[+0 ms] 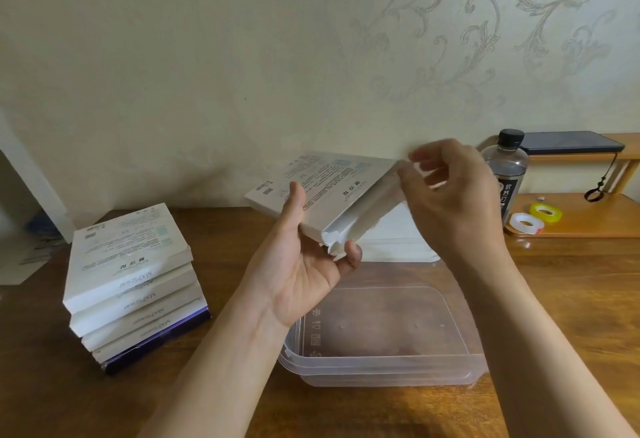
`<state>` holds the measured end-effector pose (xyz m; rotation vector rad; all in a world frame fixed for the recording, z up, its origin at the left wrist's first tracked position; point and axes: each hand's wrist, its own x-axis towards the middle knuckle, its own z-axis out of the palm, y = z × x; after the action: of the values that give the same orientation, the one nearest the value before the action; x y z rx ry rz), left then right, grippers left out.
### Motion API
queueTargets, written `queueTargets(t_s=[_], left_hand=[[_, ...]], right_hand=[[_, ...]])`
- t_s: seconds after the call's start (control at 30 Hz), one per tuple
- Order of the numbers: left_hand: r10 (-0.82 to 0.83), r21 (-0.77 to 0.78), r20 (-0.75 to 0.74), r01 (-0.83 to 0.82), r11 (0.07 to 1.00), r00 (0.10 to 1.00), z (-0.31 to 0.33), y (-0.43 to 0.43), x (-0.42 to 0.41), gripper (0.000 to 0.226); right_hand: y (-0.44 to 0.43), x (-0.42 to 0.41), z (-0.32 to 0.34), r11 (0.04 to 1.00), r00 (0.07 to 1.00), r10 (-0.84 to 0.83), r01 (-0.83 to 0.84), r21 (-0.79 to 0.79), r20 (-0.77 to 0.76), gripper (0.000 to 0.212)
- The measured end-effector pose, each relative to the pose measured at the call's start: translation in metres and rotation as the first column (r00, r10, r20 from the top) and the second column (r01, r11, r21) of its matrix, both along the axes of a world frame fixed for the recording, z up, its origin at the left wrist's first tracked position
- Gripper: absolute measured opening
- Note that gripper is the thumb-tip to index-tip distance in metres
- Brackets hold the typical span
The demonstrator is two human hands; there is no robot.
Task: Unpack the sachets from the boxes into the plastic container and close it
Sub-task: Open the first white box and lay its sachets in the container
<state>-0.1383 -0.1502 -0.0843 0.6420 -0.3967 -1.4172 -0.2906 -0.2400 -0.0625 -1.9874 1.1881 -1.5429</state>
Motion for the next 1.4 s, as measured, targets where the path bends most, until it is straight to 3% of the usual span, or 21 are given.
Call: queueTargets(t_s=[0.07, 0.17, 0.27, 0.5, 0.7, 0.9, 1.1, 1.27, 1.4], left_hand=[[0.066, -0.003, 0.028, -0.066, 0.998, 0.997, -0.002, -0.001, 0.0, 0.047], [0.12, 0.005, 0.046, -0.12, 0.993, 0.992, -0.003, -0.004, 0.001, 0.053], [0.146, 0.016, 0.057, -0.147, 0.989, 0.988, -0.003, -0.005, 0.001, 0.056], [0.201, -0.031, 0.01, -0.201, 0.979, 0.98, -0.004, -0.004, -0.002, 0.045], [0.269, -0.038, -0.009, -0.269, 0.962, 0.963, -0.005, -0.004, -0.002, 0.047], [0.228, -0.097, -0.059, -0.232, 0.968, 0.972, -0.009, -0.005, 0.0, 0.043], [0.236, -0.145, -0.136, -0.255, 0.956, 0.962, -0.01, -0.002, 0.004, 0.052], [0.234, -0.235, -0.048, -0.238, 0.942, 0.971, -0.01, -0.001, -0.001, 0.034], [0.198, -0.258, 0.023, -0.185, 0.948, 0.98, -0.01, -0.002, 0.0, 0.043]], right_hand=[[0.013, 0.004, 0.008, 0.997, 0.996, 0.026, -0.032, -0.075, -0.089, 0.014], [0.026, 0.009, 0.013, 0.967, 0.948, 0.254, -0.254, 0.027, -0.193, 0.017], [0.031, 0.014, 0.011, 0.909, 0.883, 0.417, -0.405, 0.103, -0.213, 0.003], [0.034, 0.02, 0.005, 0.782, 0.776, 0.612, -0.568, 0.257, -0.149, 0.003], [0.044, 0.033, -0.002, 0.836, 0.833, 0.54, -0.515, 0.189, -0.118, 0.013], [0.05, 0.042, -0.006, 0.899, 0.892, 0.438, -0.431, 0.08, -0.115, 0.025], [0.037, 0.021, 0.004, 0.816, 0.837, 0.545, -0.542, 0.203, 0.042, 0.019], [0.027, 0.001, 0.013, 0.741, 0.772, 0.635, -0.608, 0.284, -0.004, 0.011], [0.02, 0.0, 0.012, 0.663, 0.768, 0.593, -0.635, 0.396, 0.24, 0.019]])
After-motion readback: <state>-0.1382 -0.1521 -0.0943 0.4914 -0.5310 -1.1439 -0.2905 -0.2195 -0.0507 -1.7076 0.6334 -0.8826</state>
